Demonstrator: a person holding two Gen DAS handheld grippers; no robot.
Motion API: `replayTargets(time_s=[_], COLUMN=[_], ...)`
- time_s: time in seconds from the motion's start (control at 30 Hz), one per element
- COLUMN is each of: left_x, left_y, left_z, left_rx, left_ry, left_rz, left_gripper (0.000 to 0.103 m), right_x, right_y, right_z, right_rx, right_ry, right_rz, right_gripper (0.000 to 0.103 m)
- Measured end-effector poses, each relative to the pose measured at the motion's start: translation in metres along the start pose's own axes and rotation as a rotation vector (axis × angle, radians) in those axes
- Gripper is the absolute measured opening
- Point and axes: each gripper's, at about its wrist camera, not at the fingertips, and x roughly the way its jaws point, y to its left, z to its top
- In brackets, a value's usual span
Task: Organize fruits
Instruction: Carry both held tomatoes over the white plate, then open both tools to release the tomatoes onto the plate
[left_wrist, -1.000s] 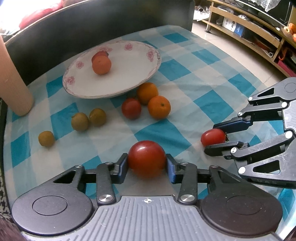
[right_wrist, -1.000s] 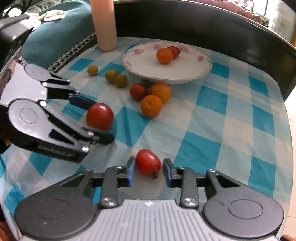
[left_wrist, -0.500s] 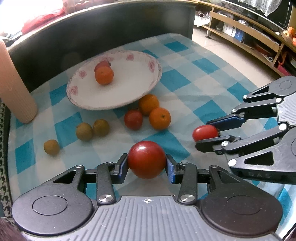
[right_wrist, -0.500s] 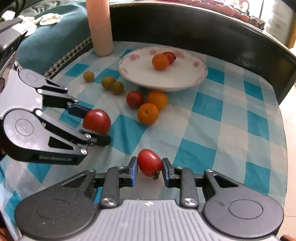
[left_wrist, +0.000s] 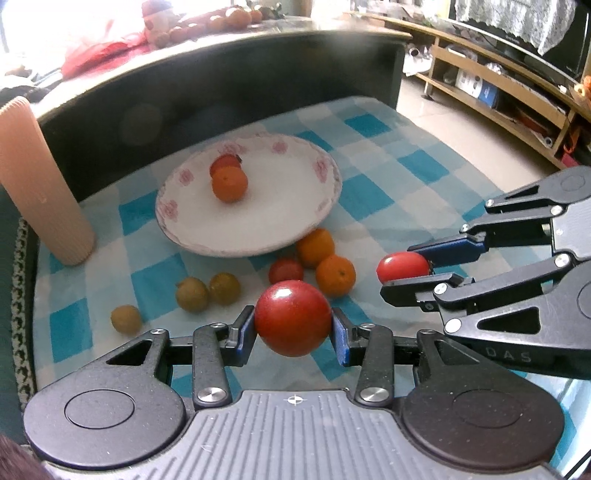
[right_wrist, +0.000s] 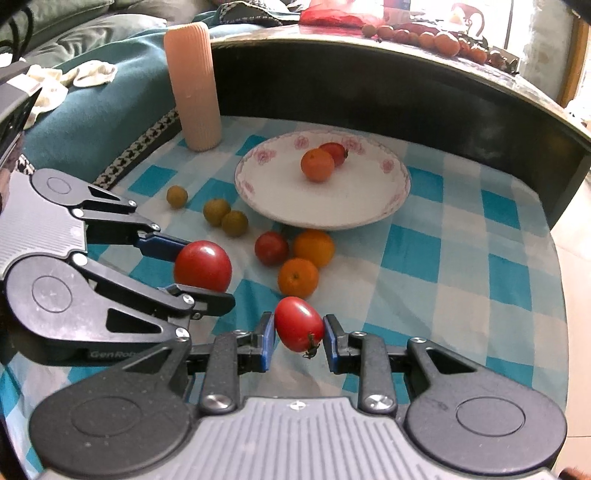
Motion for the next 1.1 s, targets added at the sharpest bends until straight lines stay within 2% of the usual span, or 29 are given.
replayTargets(time_s=[0.3, 0.6, 0.9, 1.1], left_x=[-0.007, 0.004, 0.027, 0.042], left_y=[0.008, 0.02, 0.037, 0.045], left_z=[0.02, 0.045, 0.059, 0.058], left_rx=[-0.047, -0.096, -0.161, -0.175], left_ry=[-0.055, -0.088, -0.066, -0.039], left_rz=[0.016, 0.05, 0.06, 0.065], left_gripper=[0.049, 0.049, 0.049, 0.049], right_x=[-0.006, -0.006, 0.014, 0.03], right_y=[-0.003, -0.015, -0.028, -0.035], right_z=[0.013, 0.038, 0.061, 0.068], right_rx=[0.028, 0.069, 0.116, 0.12], right_ry=[-0.039, -0.097, -0.113, -0.111], right_rz=[-0.002, -0.046, -0.108, -0.101], right_gripper=[0.044, 0.044, 0.044, 0.044])
